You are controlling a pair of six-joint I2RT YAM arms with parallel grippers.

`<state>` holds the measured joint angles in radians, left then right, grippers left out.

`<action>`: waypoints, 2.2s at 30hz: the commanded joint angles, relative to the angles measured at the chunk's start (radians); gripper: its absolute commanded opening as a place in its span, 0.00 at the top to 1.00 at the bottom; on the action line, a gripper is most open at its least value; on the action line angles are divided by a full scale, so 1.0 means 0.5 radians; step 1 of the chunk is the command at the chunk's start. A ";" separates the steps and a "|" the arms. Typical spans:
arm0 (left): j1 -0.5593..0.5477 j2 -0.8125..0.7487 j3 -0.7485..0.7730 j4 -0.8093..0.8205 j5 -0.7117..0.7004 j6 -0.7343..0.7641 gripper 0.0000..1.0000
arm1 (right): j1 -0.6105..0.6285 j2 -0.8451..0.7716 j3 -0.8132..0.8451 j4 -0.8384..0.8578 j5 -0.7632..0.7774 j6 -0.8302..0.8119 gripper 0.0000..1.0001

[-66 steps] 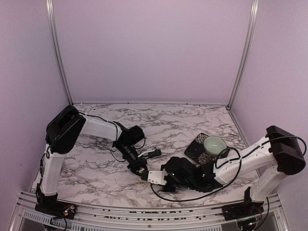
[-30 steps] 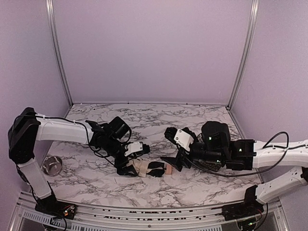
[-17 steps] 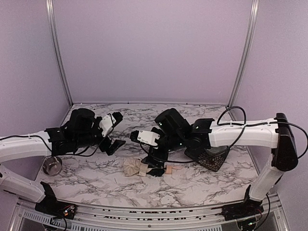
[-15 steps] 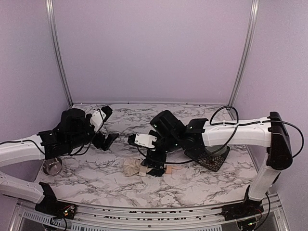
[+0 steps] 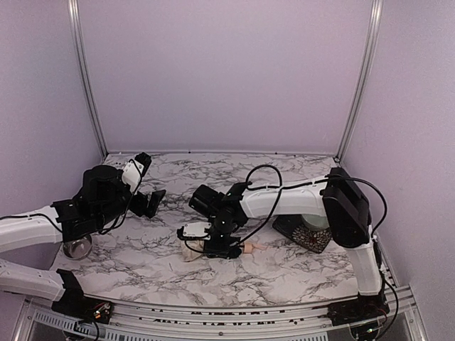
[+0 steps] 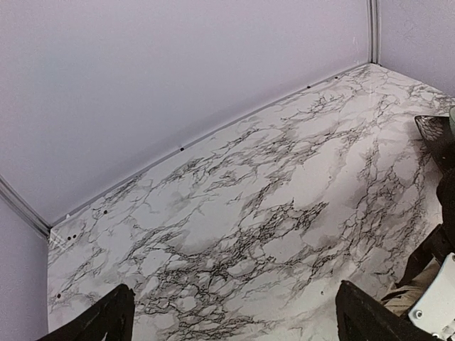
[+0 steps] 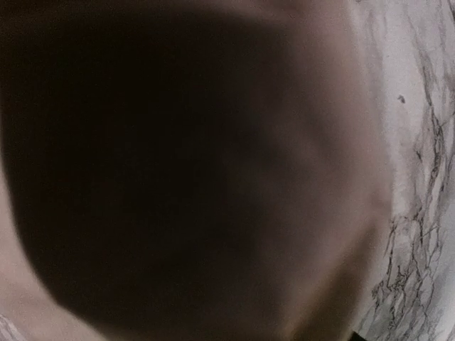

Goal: Put away the umbrella

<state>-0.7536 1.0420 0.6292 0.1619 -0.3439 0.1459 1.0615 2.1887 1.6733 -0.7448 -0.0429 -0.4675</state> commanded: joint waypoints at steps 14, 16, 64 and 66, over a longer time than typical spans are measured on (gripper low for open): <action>-0.002 -0.199 -0.157 0.235 -0.267 -0.017 0.01 | -0.070 -0.408 0.254 0.808 -0.210 0.417 1.00; -0.002 -0.230 -0.171 0.254 -0.322 -0.017 0.01 | -0.070 -0.654 -0.101 1.428 -0.260 0.510 1.00; -0.002 -0.041 -0.090 0.202 -0.202 -0.100 0.01 | -0.077 -0.759 -0.402 0.627 1.278 1.931 0.93; -0.002 -0.008 -0.068 0.180 -0.276 -0.130 0.01 | -0.077 -0.672 -0.284 0.349 1.394 2.098 0.93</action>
<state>-0.7536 1.0164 0.5507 0.2749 -0.4206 0.1181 1.0370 1.7893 1.4155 -0.2470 0.3832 0.3969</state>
